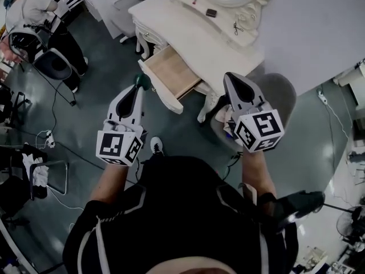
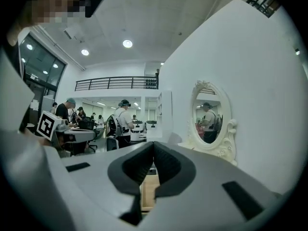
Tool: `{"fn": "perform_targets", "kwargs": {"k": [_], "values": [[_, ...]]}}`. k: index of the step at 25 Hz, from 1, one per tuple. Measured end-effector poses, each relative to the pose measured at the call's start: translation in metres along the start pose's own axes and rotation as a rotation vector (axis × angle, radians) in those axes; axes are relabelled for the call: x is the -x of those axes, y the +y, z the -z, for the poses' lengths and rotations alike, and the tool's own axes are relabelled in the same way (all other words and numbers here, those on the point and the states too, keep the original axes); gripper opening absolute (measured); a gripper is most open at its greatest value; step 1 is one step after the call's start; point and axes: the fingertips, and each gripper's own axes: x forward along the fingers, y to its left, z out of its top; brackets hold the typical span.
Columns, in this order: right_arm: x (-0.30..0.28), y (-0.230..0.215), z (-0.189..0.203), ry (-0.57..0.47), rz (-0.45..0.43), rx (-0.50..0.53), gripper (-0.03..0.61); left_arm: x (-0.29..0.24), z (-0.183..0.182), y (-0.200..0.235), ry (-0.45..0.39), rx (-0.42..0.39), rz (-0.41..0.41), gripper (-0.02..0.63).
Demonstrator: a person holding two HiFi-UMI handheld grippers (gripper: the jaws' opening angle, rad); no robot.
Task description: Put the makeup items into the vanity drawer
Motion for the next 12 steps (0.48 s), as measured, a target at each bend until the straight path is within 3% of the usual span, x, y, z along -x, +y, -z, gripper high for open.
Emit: {"fn": "perform_targets", "kwargs": {"k": [12], "values": [[-0.097, 0.002, 0.009, 0.059, 0.059, -0.014, 0.005, -0.059, 0.018, 0.074, 0.037, 0.03, 0.08, 0.02]]}}
